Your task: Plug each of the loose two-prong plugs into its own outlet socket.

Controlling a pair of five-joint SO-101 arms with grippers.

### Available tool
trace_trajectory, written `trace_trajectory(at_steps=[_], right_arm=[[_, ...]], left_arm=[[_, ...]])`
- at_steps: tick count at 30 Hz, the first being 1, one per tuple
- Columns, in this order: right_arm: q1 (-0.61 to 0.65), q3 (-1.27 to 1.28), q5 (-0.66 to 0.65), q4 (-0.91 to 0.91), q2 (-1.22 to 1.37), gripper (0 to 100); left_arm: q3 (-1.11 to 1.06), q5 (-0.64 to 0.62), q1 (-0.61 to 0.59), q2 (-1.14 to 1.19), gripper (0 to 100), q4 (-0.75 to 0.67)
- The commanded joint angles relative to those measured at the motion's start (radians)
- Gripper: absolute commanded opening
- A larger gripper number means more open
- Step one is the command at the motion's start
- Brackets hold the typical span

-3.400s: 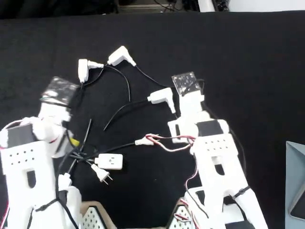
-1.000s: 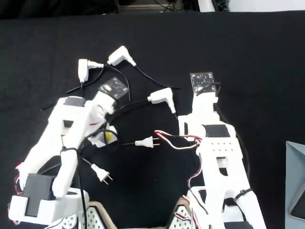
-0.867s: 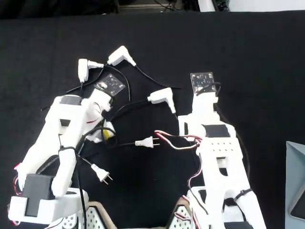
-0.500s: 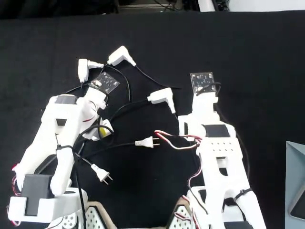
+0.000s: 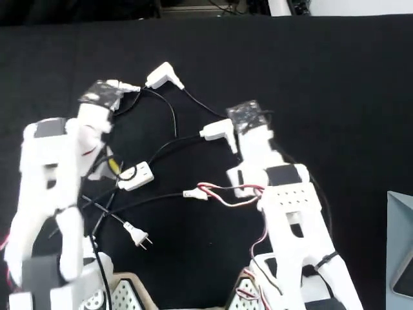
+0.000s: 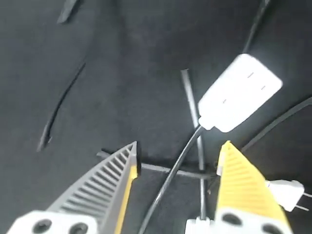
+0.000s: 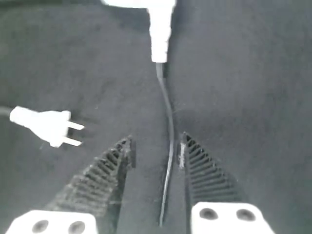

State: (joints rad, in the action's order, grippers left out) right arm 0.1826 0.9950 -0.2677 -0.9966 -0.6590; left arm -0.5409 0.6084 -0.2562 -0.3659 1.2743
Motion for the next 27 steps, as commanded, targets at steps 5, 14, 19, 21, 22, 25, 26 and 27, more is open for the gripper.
trace_trajectory(at_steps=[5,14,19,21,22,25,26,27], right_arm=[[0.206,-0.050,-0.239,-0.020,-0.010,15.2],[0.330,-0.128,-0.313,-0.094,0.117,24.7],[0.356,-0.239,-0.318,-0.115,0.283,26.8],[0.358,-0.278,-0.351,-0.115,0.351,26.9],[0.359,-0.297,-0.368,-0.115,0.384,26.9],[0.354,-0.349,-0.402,-0.097,0.476,26.9],[0.354,-0.364,-0.408,-0.095,0.506,26.9],[0.354,-0.378,-0.416,-0.095,0.532,26.9]], left_arm=[[-0.298,-0.091,-0.166,-0.350,26,-0.103],[-0.585,-0.161,-0.183,-0.566,26,-0.190],[-0.722,-0.213,-0.182,-0.655,26,-0.307],[-0.757,-0.226,-0.182,-0.686,26,-0.324],[-0.771,-0.226,-0.183,-0.701,26,-0.327],[-0.800,-0.226,-0.182,-0.741,27,-0.327],[-0.809,-0.224,-0.183,-0.753,27,-0.327],[-0.816,-0.224,-0.186,-0.764,27,-0.325]])
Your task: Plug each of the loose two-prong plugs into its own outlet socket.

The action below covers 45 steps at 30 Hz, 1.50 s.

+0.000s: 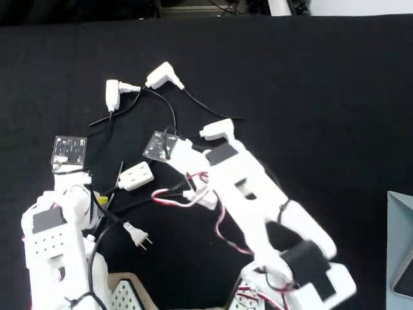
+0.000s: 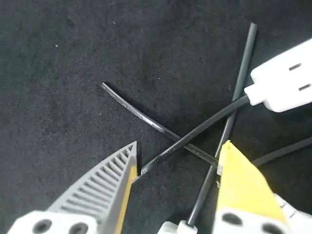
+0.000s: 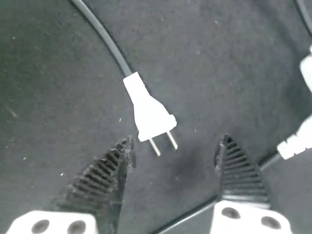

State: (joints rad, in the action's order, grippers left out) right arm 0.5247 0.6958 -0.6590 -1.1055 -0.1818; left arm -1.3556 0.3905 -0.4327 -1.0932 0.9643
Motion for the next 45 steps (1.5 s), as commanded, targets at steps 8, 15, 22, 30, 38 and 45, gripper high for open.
trace_trajectory(at_steps=[8,15,22,30,38,45], right_arm=[[0.018,-0.153,-0.029,0.014,0.200,26.9],[0.020,-0.202,-0.029,0.015,0.292,26.9],[0.020,-0.203,-0.029,0.083,0.377,25.8],[0.020,-0.199,-0.029,0.072,0.289,0.9],[0.012,-0.134,-0.083,-0.146,0.062,1.1],[-0.114,-0.093,-0.209,-0.301,-0.125,1.1]], left_arm=[[-0.047,-0.005,-0.010,-0.107,27,-0.011],[-0.059,-0.005,-0.012,-0.135,27,-0.009],[-0.061,-0.005,-0.012,-0.135,27,-0.009],[-0.071,-0.005,-0.012,-0.135,27,-0.017],[-0.073,-0.003,-0.012,-0.135,27,-0.017],[-0.073,-0.003,-0.012,-0.135,27,-0.017]])
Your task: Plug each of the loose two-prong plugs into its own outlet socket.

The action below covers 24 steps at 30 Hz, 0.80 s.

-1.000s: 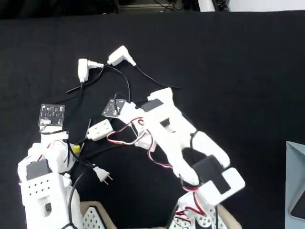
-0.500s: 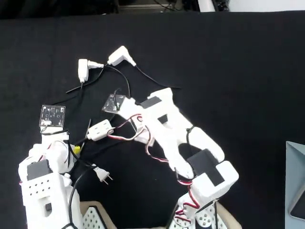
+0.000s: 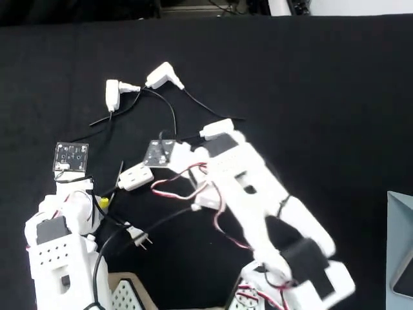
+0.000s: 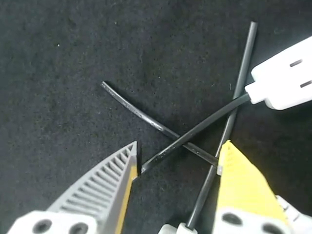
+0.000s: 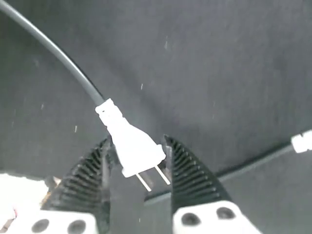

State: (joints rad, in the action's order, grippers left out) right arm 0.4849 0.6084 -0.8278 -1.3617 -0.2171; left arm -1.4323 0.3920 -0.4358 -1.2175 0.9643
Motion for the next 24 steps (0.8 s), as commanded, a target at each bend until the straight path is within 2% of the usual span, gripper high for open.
trace_trajectory(at_steps=[1,8,13,17,24], right_arm=[[-0.104,-0.005,-0.054,-0.060,-0.114,1.1],[-0.318,-0.010,-0.115,-0.074,-0.246,1.1],[-0.405,-0.012,-0.101,-0.071,-0.292,1.1],[-0.413,-0.007,0.066,-0.011,-0.294,1.2],[-0.328,0.058,0.502,0.226,-0.292,1.5]], left_arm=[[0.004,-0.005,-0.008,-0.011,27,-0.017],[0.004,-0.005,-0.004,-0.011,27,-0.017],[0.004,-0.005,-0.004,-0.011,27,-0.017],[0.004,-0.005,-0.002,-0.011,27,-0.017],[0.002,-0.005,-0.002,-0.011,27,-0.017]])
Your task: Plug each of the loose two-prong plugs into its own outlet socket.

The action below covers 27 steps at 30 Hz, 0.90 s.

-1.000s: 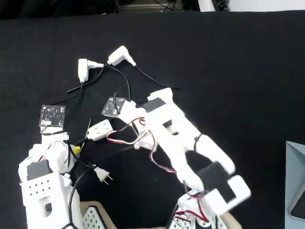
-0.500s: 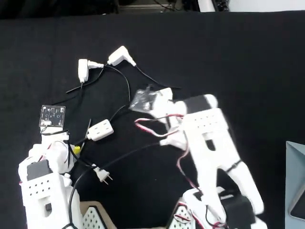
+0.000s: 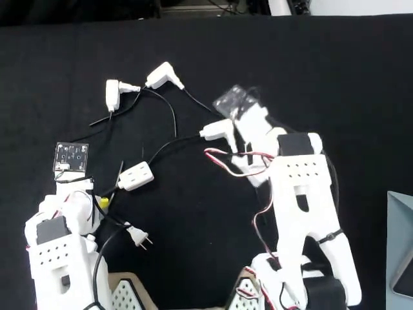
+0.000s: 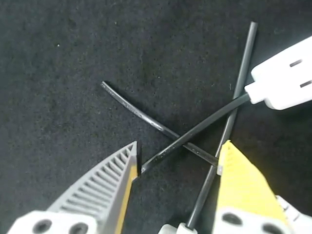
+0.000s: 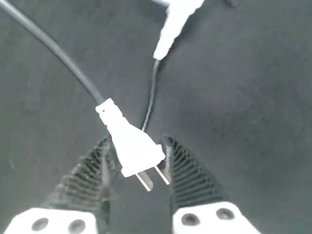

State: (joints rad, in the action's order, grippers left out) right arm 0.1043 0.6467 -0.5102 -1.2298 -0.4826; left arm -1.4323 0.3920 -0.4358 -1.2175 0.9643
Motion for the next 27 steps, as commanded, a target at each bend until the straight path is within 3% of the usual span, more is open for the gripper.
trace_trajectory(at_steps=[1,5,8,10,14,23,27], right_arm=[[0.069,0.044,0.242,0.127,-0.027,1.5],[0.135,0.157,0.460,0.253,-0.025,1.5],[0.178,0.240,0.535,0.338,-0.025,1.6],[0.201,0.272,0.543,0.361,-0.025,4.0],[0.241,0.303,0.546,0.338,-0.025,17.9],[0.262,0.165,0.539,0.216,0.047,17.0],[0.264,0.097,0.463,0.215,0.163,16.8]], left_arm=[[0.002,-0.005,-0.002,-0.011,27,-0.017],[0.002,-0.005,-0.004,-0.011,27,-0.017],[0.002,-0.005,-0.004,-0.011,27,-0.017],[0.002,-0.005,-0.002,-0.011,27,-0.017],[0.002,-0.005,-0.002,-0.011,27,-0.017],[0.002,-0.005,-0.002,-0.011,27,-0.017],[0.002,-0.005,-0.002,-0.011,27,-0.017]])
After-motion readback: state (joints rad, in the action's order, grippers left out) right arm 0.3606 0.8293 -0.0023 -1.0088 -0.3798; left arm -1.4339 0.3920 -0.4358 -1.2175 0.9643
